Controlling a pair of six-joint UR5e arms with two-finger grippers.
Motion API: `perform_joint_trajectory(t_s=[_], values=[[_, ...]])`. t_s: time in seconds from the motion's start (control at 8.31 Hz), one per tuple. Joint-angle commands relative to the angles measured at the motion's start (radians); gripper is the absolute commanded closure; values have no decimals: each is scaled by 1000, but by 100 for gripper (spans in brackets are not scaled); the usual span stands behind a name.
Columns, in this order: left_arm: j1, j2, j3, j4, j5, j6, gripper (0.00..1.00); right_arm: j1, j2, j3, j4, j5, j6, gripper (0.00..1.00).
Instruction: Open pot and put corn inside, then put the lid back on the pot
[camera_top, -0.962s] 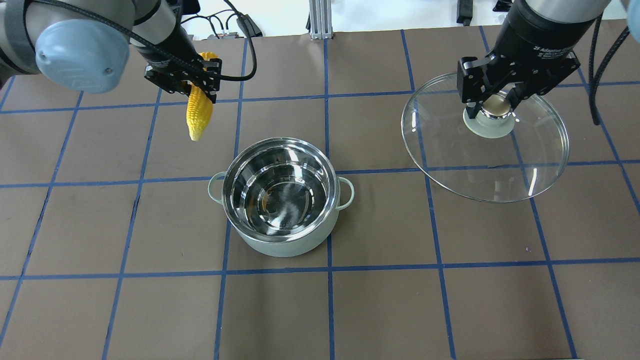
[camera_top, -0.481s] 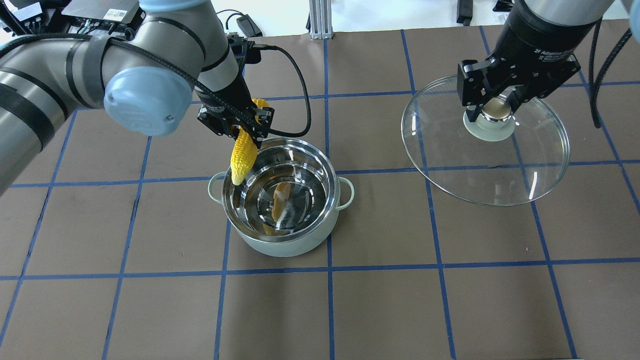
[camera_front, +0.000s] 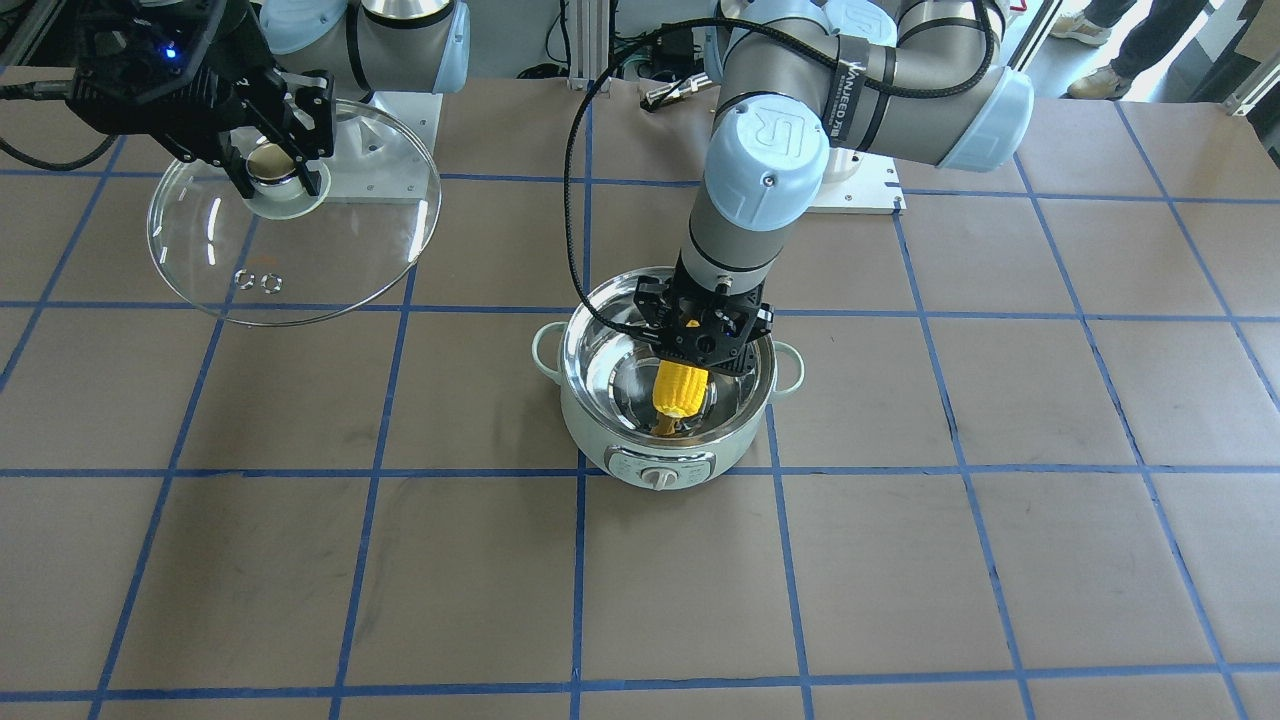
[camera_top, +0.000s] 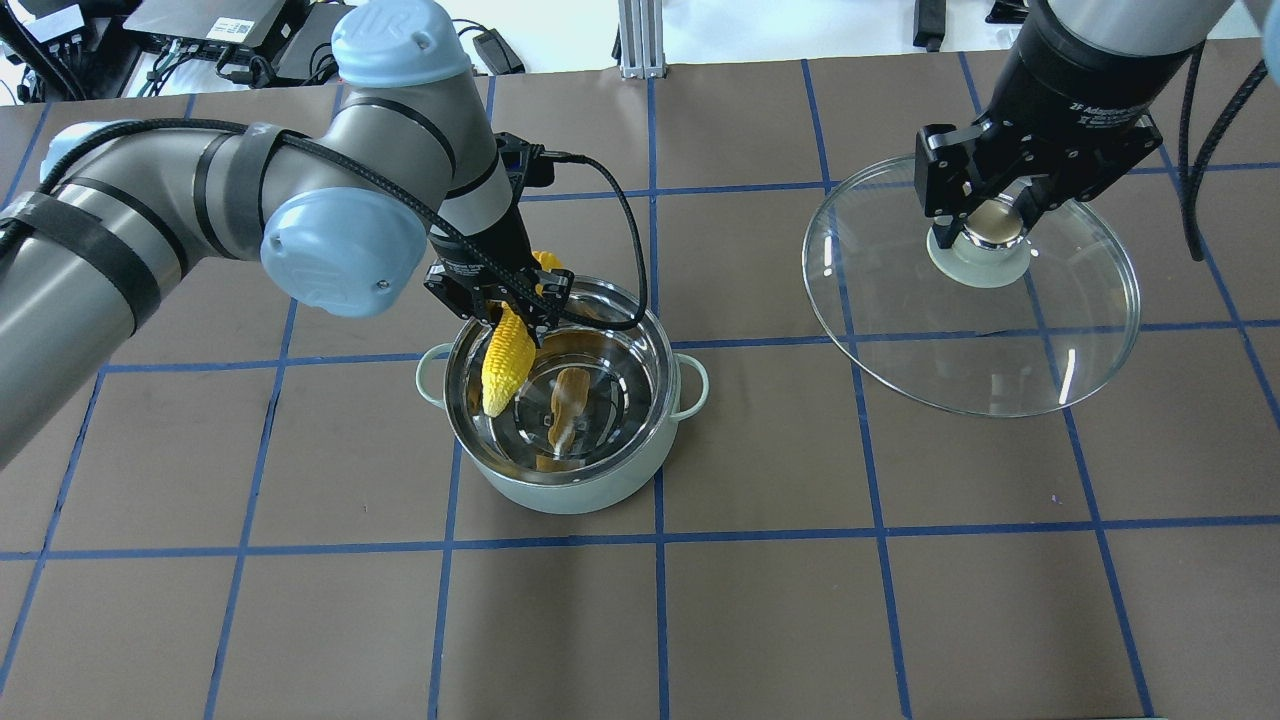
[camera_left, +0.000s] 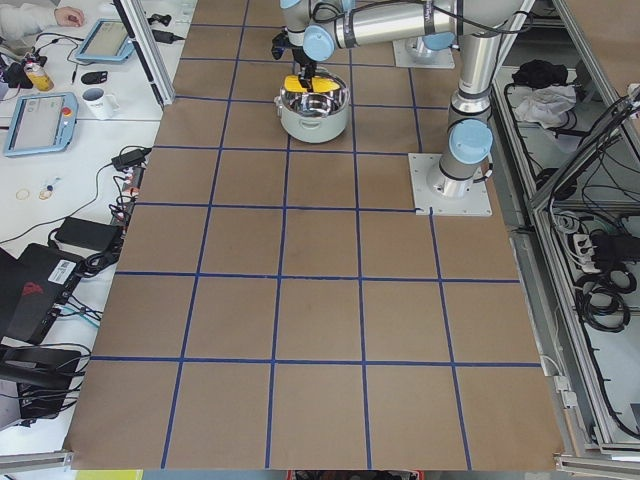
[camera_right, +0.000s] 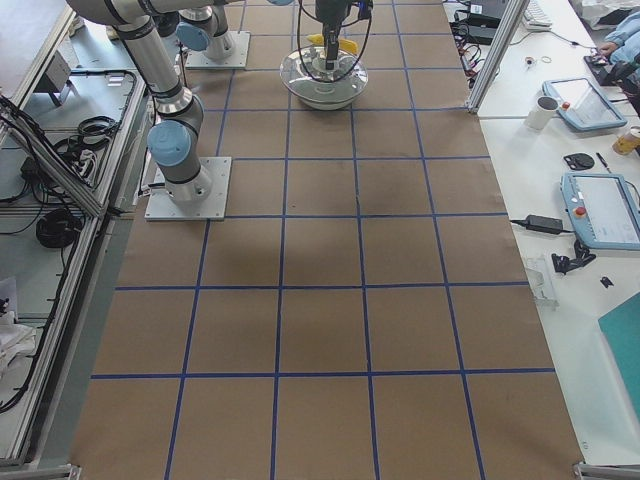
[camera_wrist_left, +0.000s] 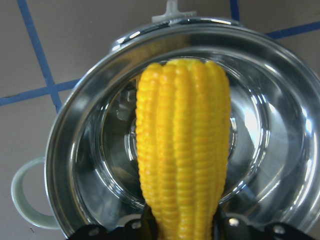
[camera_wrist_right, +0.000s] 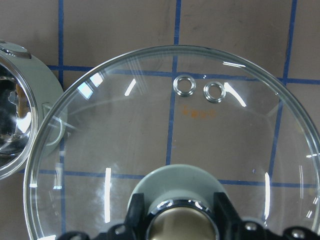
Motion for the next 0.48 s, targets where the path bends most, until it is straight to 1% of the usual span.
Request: perform_joint_trajectory(t_s=[0.0, 0.12, 0.24, 0.36], values=[[-49, -22, -10, 7, 4, -20, 100, 1, -2, 3, 11, 0, 0, 67], [-50, -36, -10, 12, 12, -18, 100, 1, -4, 3, 12, 2, 0, 67], [-50, -40, -10, 19, 10, -20, 96, 1, -4, 3, 12, 2, 0, 67], [-52, -39, -10, 19, 12, -12, 54, 1, -4, 3, 12, 3, 0, 66]])
